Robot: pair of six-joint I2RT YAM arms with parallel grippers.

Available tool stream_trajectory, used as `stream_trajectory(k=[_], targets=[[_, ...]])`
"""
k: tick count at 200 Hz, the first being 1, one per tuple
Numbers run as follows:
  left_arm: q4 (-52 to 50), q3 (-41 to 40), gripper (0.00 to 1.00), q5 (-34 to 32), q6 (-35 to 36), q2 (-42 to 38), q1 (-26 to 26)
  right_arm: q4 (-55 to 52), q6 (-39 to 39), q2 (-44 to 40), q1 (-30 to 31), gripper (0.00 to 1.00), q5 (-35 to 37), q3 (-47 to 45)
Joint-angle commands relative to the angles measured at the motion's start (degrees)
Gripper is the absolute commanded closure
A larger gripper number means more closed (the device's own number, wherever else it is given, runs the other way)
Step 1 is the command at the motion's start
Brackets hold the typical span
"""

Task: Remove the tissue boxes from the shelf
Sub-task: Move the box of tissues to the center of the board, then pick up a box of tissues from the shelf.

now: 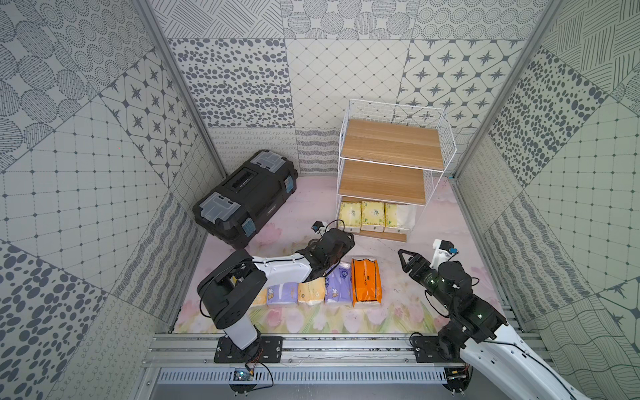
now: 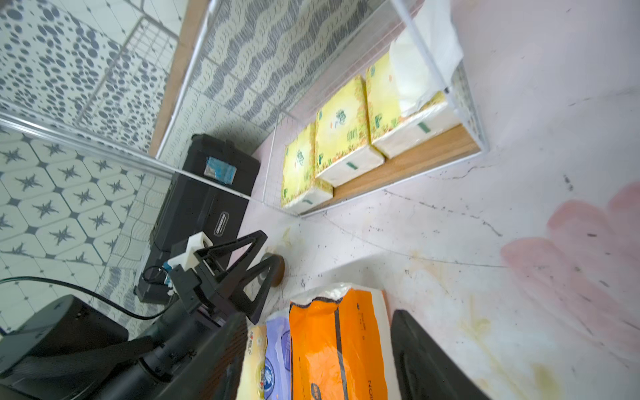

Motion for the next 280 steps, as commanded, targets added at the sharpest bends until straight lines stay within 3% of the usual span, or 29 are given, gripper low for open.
stream_trajectory(k=[1,36,98,157,215,280], targets=[[8.2,3.0,0.47,-10.5,-6.5,5.3,-0.2,-0.9,2.1,-2.2,0.1,0.3,6.9,-0.9],[10.4,5.3,0.47,-16.3,-11.5,9.7,0.1,-1.6,1.4,-0.2,0.1,0.31,5.3,0.0],[10.1,10.0,0.49,-14.7,-20.6,16.2,2.7,-1.8,1.4,0.3,0.1,0.31,5.4,0.5],[9.6,12.6,0.58,-15.5,-23.7,19.2,3.7,-3.6,1.2,-1.1,0.1,0.31,6.0,1.6],[11.3,13.3,0.73,-13.9,-28.2,22.1,3.9,-7.1,0.6,-2.8,0.1,0.31,6.9,3.4],[12.9,11.8,0.96,-14.5,-24.1,19.0,3.9,-7.1,2.2,-2.5,0.1,0.31,5.6,3.0]])
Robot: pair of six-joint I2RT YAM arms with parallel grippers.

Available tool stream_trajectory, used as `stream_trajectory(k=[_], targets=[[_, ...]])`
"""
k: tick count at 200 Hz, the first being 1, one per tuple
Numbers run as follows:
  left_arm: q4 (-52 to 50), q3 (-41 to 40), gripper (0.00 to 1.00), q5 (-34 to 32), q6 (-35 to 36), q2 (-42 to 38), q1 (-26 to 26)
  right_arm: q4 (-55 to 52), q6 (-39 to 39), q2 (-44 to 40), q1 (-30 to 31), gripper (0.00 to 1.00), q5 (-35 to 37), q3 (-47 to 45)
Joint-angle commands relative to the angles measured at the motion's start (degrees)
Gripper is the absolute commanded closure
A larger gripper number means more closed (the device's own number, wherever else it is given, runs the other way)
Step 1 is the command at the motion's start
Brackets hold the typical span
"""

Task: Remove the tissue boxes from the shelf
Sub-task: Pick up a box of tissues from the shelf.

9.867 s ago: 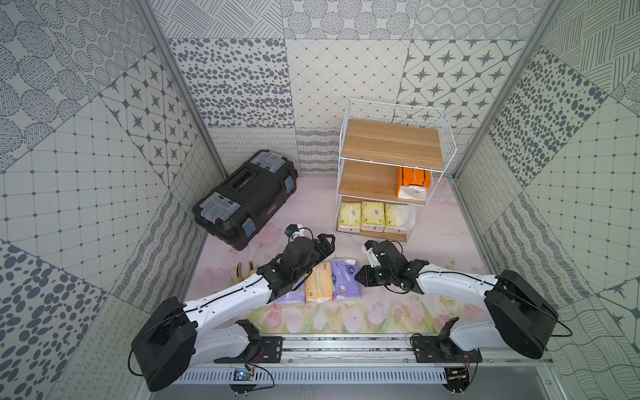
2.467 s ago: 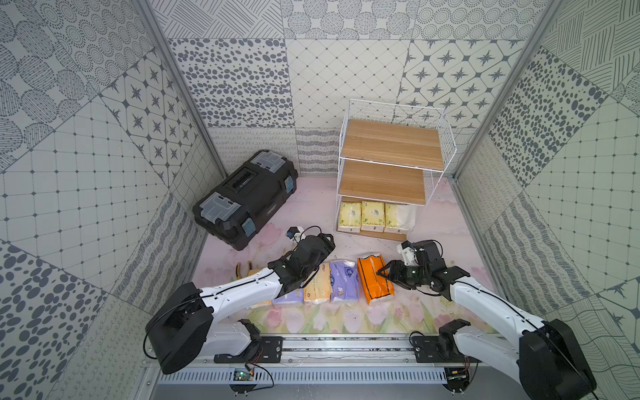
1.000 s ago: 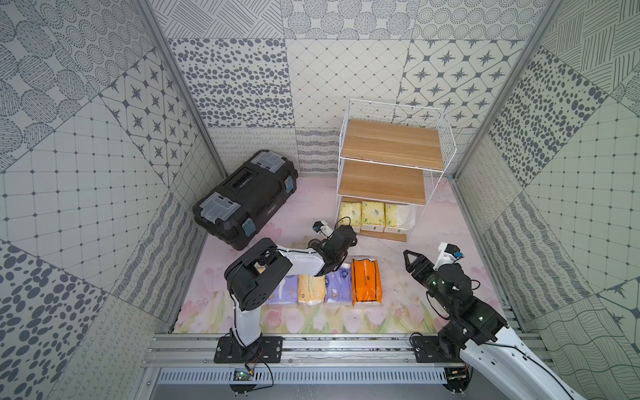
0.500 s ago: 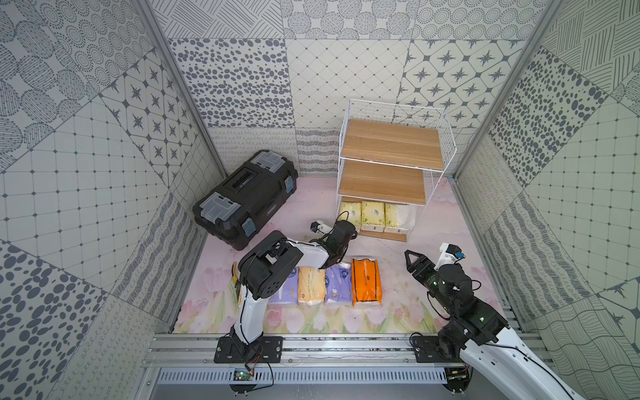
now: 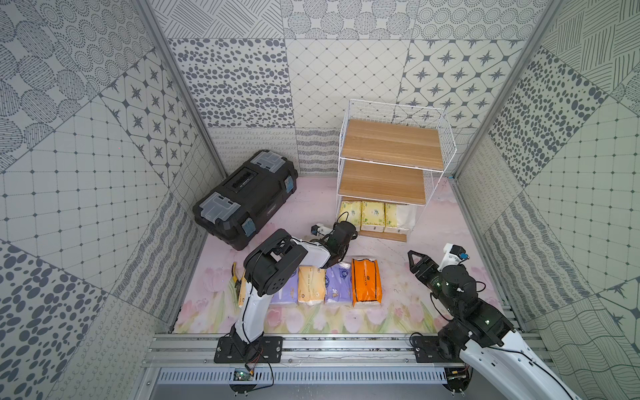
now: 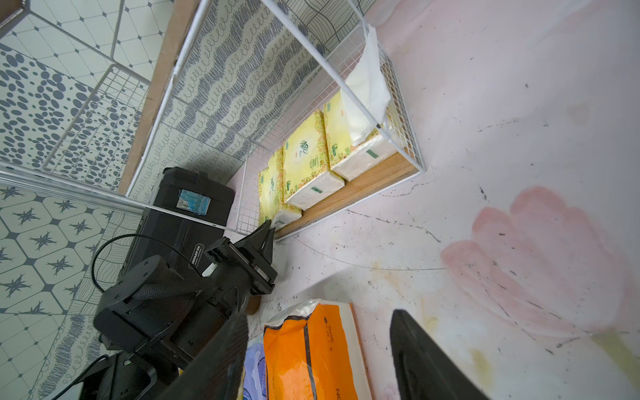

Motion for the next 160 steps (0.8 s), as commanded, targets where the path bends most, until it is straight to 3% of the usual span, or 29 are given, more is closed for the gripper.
stream_trajectory(k=[1,14,81,160], targets=[[3.0,-0.8,0.96,-1.7,2.2,-2.2,0.2,0.8,0.9,-0.3,0.1,0.31,-0.4,0.9],[3.7,-1.5,1.0,-1.4,2.4,-3.1,0.2,0.9,1.5,-0.2,0.1,0.31,-0.9,0.7],[7.3,-5.0,1.0,2.1,-0.6,-6.7,-0.8,8.2,4.2,3.0,0.0,0.3,-4.2,-1.6],[8.4,-10.6,1.0,3.1,-1.8,-13.8,-3.5,28.6,9.4,18.3,-0.1,0.22,-11.4,-2.0]])
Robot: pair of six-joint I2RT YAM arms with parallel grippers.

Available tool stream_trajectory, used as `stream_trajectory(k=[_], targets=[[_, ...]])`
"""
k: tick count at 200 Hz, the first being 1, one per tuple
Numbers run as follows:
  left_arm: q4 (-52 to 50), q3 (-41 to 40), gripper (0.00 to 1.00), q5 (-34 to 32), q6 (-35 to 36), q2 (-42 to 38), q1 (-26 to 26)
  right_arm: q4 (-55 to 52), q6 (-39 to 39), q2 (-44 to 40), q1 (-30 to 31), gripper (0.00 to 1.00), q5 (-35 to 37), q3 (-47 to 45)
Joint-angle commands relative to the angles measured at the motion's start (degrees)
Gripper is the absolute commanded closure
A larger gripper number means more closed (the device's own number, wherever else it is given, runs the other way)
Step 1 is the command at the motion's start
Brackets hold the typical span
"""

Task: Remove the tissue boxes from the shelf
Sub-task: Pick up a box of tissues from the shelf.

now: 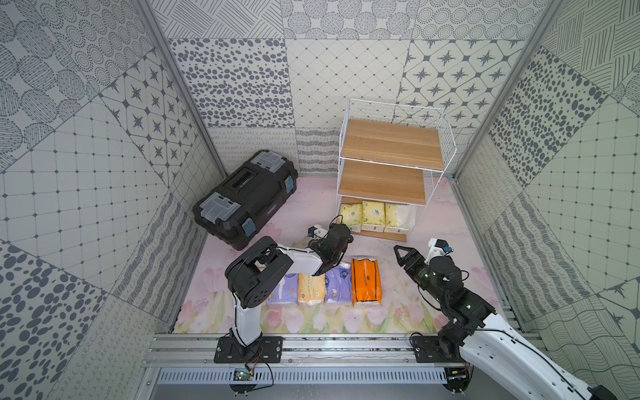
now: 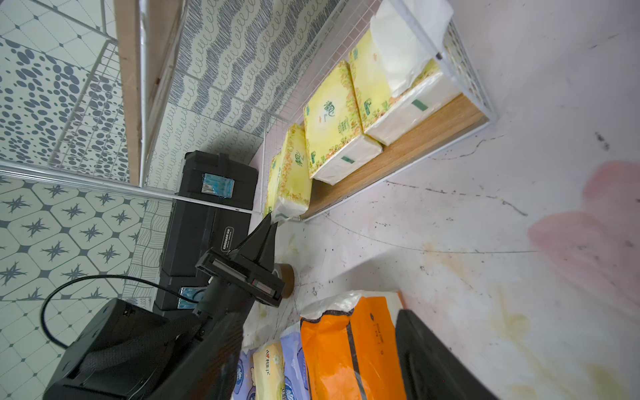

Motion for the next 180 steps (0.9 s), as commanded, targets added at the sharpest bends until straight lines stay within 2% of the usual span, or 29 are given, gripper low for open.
stream_trajectory(k=[1,40,90,142,180], targets=[[4.2,-1.6,1.0,1.3,-0.5,-3.1,-1.5,11.1,1.9,4.1,-0.1,0.21,-2.8,0.0],[3.6,-3.6,1.0,0.5,-0.4,-6.4,-3.7,17.3,4.2,12.9,-0.2,0.12,-3.6,2.5],[3.7,-6.3,1.0,-0.2,-0.1,-9.5,-6.0,26.3,6.5,24.4,-0.2,0.07,-5.9,5.3],[3.8,-9.0,1.0,-1.6,-0.5,-12.6,-8.3,34.4,7.6,35.7,-0.2,0.08,-9.3,8.0],[3.5,-10.1,1.0,-2.1,-1.2,-14.4,-9.7,39.3,9.1,42.3,-0.4,0.13,-10.2,9.5]])
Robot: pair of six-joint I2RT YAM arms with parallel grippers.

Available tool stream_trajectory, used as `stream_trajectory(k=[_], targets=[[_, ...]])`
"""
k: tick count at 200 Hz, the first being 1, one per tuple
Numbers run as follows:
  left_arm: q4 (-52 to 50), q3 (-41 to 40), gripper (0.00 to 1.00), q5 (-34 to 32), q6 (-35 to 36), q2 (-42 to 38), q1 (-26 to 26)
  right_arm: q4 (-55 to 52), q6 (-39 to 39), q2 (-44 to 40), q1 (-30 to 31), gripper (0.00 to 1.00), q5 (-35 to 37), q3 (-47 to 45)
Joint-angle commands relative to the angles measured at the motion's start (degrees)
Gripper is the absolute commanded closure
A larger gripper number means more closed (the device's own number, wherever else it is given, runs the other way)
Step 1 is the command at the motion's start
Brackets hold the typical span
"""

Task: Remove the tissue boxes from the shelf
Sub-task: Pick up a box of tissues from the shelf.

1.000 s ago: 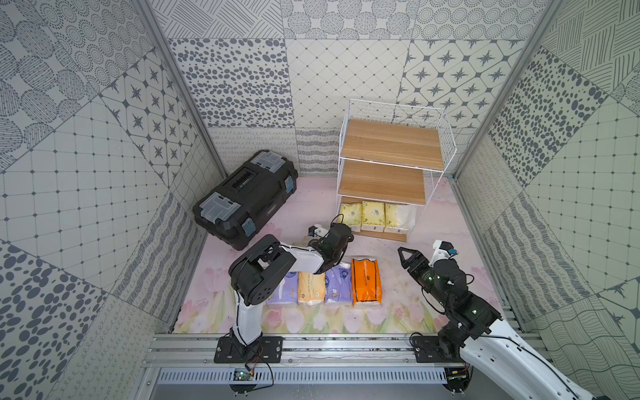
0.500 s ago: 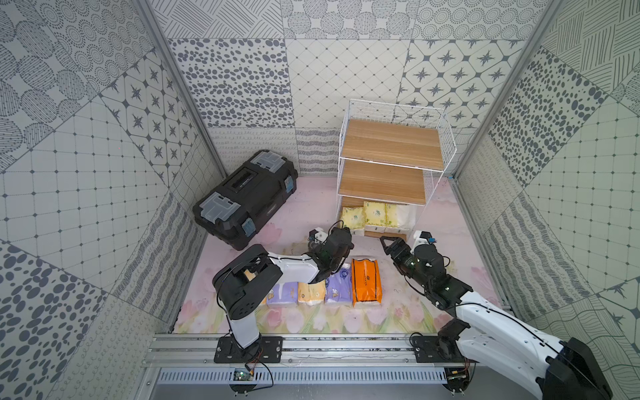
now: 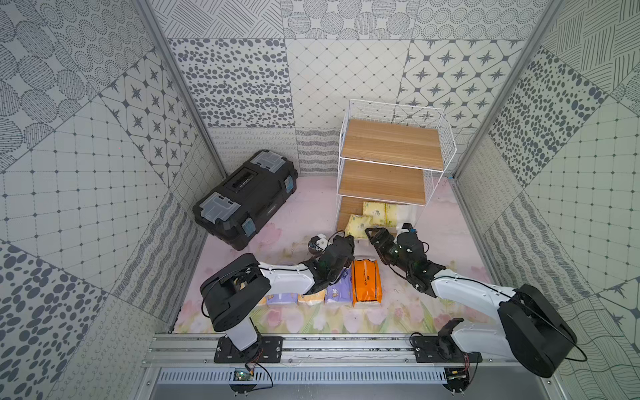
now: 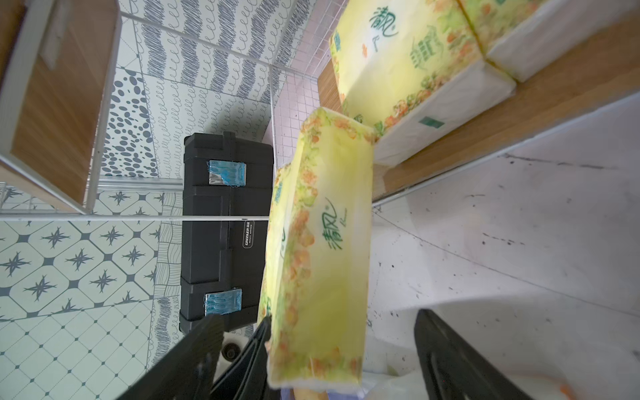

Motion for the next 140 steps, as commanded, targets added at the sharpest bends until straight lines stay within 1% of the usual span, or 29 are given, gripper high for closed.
stream_trajectory(k=[1,23,32,54,85,110,124,140], targets=[[3.4,-0.8,1.0,-1.8,-0.6,-1.9,-1.2,7.5,1.4,3.2,-0.4,0.13,-1.3,1.9],[2.6,-1.4,1.0,-2.0,-1.5,-2.9,-1.8,8.8,2.3,6.4,-0.8,0.23,-2.7,2.2],[2.0,-1.6,1.0,-2.1,-1.9,-3.4,-2.0,9.4,2.8,7.4,-1.0,0.27,-3.0,4.1],[-2.0,-1.4,1.0,-2.8,-2.1,-5.3,-2.6,11.5,3.9,9.1,-1.1,0.43,-3.5,4.4],[-6.2,-0.9,1.0,-3.3,-2.4,-7.1,-3.1,12.8,3.7,9.3,-1.3,0.6,-4.3,4.5],[-9.7,-0.1,0.81,-3.0,-2.5,-7.7,-3.0,12.4,2.9,7.6,-1.7,0.73,-4.6,3.9],[-10.6,0.1,0.66,-3.0,-1.5,-8.2,-3.0,11.3,2.0,5.9,-2.2,0.76,-4.8,3.4],[-11.7,0.1,0.55,-3.3,0.5,-9.3,-3.0,8.8,0.6,3.3,-2.5,0.78,-4.9,3.0]])
